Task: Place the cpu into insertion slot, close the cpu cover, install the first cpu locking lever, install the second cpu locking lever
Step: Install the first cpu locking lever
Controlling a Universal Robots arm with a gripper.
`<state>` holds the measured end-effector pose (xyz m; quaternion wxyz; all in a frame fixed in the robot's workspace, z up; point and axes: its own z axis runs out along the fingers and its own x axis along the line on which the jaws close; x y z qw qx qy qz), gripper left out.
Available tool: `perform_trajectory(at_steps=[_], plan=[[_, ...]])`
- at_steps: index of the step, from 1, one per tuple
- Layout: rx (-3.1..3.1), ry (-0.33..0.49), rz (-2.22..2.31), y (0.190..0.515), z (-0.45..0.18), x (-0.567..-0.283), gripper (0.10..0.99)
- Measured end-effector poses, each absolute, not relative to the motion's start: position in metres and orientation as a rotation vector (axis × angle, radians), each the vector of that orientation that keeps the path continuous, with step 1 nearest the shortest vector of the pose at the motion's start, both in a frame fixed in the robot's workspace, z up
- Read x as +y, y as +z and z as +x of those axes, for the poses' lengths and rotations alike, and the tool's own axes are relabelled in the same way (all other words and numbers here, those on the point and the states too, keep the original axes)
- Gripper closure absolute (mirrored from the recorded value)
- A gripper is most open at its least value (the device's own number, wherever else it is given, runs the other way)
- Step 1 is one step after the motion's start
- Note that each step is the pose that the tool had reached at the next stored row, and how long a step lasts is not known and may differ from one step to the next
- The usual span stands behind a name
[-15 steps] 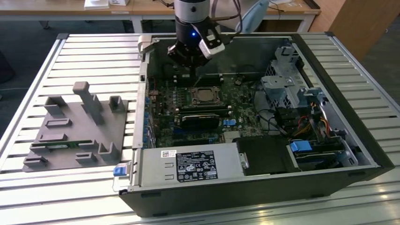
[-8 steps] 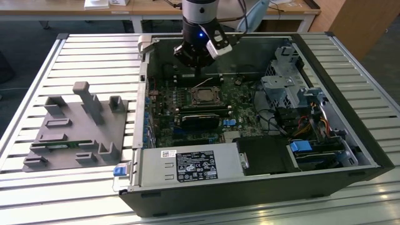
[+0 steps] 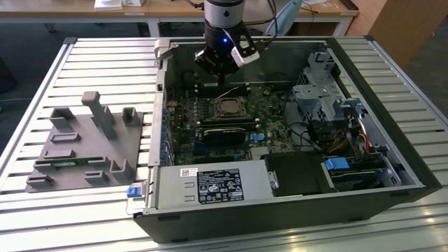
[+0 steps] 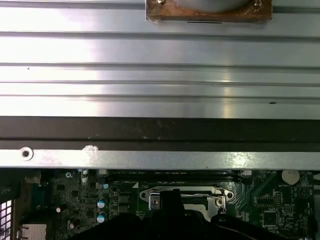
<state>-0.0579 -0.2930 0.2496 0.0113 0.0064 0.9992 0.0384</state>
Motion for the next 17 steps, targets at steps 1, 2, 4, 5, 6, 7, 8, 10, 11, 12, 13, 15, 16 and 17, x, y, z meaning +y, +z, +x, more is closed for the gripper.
perform_trajectory(at_steps=[1, 2, 4, 5, 6, 7, 8, 10, 11, 12, 13, 15, 16, 17], plan=[[3.117, 0.120, 0.020, 0.2496, -0.0579, -0.2930, 0.980], [3.117, 0.120, 0.019, 0.2495, -0.0579, -0.2930, 0.980], [3.117, 0.120, 0.004, 0.2491, -0.0579, -0.2930, 0.980], [3.117, 0.121, -0.014, 0.2487, -0.0579, -0.2930, 0.980], [3.118, 0.121, -0.039, 0.2484, -0.0579, -0.2930, 0.980], [3.118, 0.121, -0.061, 0.2482, -0.0579, -0.2930, 0.980], [3.118, 0.121, -0.071, 0.2480, -0.0579, -0.2931, 0.980], [3.118, 0.121, -0.073, 0.2475, -0.0579, -0.2930, 0.980], [3.118, 0.121, -0.073, 0.2473, -0.0576, -0.2930, 0.980], [3.118, 0.121, -0.073, 0.2471, -0.0571, -0.2930, 0.980], [3.118, 0.121, -0.073, 0.2468, -0.0565, -0.2930, 0.980], [3.118, 0.121, -0.073, 0.2462, -0.0545, -0.2930, 0.980], [3.118, 0.121, -0.073, 0.2458, -0.0531, -0.2930, 0.980], [3.118, 0.121, -0.073, 0.2454, -0.0515, -0.2930, 0.980]])
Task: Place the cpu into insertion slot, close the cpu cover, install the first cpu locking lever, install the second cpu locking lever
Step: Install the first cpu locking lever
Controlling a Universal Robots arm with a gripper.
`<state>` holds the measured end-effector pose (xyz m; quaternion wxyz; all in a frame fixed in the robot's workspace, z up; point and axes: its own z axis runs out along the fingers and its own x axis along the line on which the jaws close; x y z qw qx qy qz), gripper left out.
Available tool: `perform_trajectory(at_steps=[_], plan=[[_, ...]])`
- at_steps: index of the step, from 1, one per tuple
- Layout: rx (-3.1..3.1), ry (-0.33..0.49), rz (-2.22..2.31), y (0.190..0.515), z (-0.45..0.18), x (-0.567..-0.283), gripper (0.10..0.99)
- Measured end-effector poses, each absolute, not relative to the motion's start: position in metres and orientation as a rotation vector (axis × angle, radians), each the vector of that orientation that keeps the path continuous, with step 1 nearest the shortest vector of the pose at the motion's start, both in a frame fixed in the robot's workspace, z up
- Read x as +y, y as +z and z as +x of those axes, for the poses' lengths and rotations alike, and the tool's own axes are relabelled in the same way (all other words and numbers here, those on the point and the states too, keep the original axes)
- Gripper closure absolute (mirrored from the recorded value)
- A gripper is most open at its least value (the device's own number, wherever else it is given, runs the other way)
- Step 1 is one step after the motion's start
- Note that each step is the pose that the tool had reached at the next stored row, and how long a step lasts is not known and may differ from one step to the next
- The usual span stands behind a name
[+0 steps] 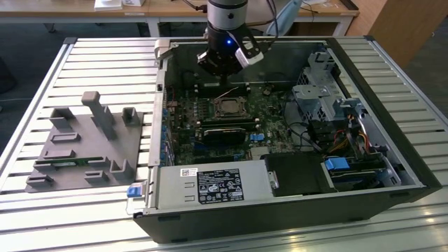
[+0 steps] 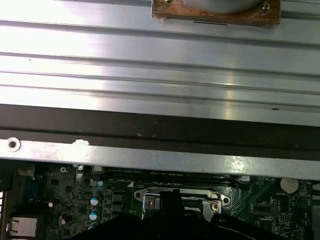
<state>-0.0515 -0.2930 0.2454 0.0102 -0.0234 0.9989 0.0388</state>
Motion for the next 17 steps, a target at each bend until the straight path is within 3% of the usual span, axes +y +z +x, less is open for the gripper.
perform_trajectory(at_steps=[17], plan=[[3.119, 0.121, -0.073, 0.230, -0.039, -0.292, 0.980]])
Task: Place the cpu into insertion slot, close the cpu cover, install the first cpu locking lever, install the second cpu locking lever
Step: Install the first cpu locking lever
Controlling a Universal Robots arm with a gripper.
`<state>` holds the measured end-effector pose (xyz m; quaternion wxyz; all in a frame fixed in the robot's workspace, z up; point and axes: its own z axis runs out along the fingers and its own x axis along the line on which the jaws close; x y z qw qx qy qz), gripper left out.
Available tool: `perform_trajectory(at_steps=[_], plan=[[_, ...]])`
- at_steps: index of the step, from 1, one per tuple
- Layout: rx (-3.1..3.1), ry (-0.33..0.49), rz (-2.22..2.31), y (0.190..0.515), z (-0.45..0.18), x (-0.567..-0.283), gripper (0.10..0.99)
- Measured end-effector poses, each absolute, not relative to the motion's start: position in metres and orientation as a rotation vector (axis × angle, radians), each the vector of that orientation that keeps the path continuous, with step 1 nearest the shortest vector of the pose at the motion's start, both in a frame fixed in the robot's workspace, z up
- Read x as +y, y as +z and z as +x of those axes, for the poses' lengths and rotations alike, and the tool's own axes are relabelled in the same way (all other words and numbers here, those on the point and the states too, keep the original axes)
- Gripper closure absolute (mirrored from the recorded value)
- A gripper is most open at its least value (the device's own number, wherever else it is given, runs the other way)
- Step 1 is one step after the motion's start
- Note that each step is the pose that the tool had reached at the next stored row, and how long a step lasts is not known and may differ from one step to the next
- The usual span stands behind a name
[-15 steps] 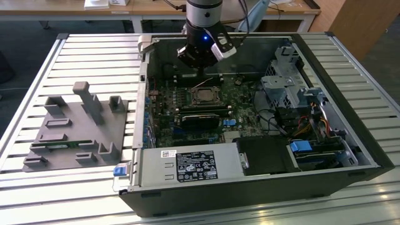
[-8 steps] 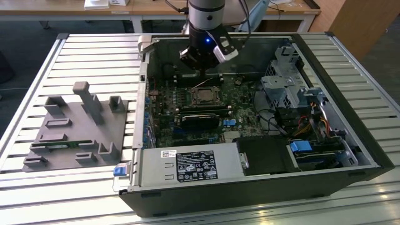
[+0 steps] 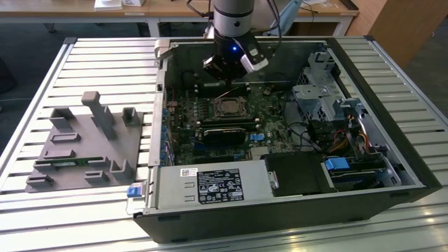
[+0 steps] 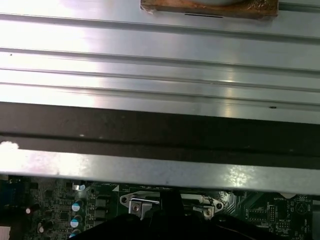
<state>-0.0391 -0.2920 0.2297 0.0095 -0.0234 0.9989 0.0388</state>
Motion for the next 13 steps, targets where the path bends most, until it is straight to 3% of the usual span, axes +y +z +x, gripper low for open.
perform_trajectory(at_steps=[13], plan=[[3.120, 0.121, -0.073, 0.2270, -0.0317, -0.2881, 0.980]])
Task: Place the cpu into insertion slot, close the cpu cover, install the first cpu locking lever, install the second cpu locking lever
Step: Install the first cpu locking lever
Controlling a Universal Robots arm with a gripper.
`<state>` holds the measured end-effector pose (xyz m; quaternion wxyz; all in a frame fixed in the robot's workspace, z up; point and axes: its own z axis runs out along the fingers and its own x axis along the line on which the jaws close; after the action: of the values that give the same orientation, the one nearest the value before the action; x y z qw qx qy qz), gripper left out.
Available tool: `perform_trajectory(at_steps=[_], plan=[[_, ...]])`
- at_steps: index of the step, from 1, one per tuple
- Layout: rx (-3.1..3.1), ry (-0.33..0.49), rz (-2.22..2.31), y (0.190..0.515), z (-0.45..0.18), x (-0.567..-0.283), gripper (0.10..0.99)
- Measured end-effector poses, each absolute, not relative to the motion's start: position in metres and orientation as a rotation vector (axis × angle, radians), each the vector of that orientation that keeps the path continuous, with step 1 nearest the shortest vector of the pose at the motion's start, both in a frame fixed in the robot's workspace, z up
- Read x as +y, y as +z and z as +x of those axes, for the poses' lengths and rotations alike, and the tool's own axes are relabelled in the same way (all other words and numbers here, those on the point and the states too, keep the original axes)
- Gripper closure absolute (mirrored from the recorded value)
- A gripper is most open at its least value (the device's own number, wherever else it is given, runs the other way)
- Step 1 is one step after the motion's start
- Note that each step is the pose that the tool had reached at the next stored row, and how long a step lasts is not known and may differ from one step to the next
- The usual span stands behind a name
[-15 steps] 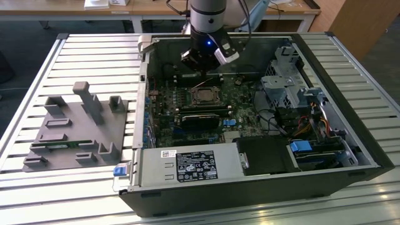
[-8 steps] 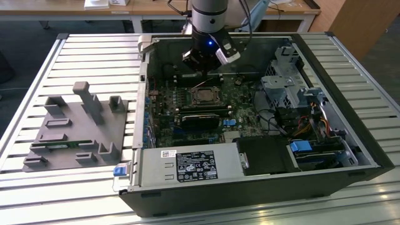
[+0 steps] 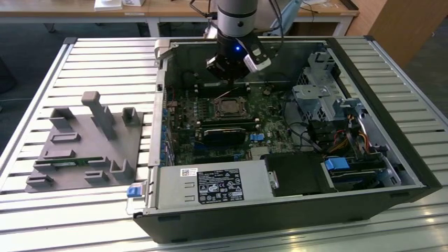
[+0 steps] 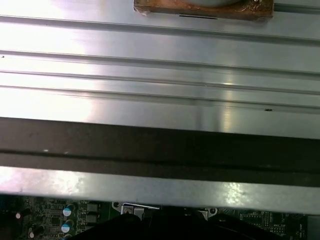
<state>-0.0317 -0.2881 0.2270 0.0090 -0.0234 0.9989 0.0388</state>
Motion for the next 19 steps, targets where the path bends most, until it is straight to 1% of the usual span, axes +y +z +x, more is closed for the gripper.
perform_trajectory(at_steps=[19], plan=[[3.133, 0.122, -0.073, 0.215, -0.019, -0.286, 0.980]])
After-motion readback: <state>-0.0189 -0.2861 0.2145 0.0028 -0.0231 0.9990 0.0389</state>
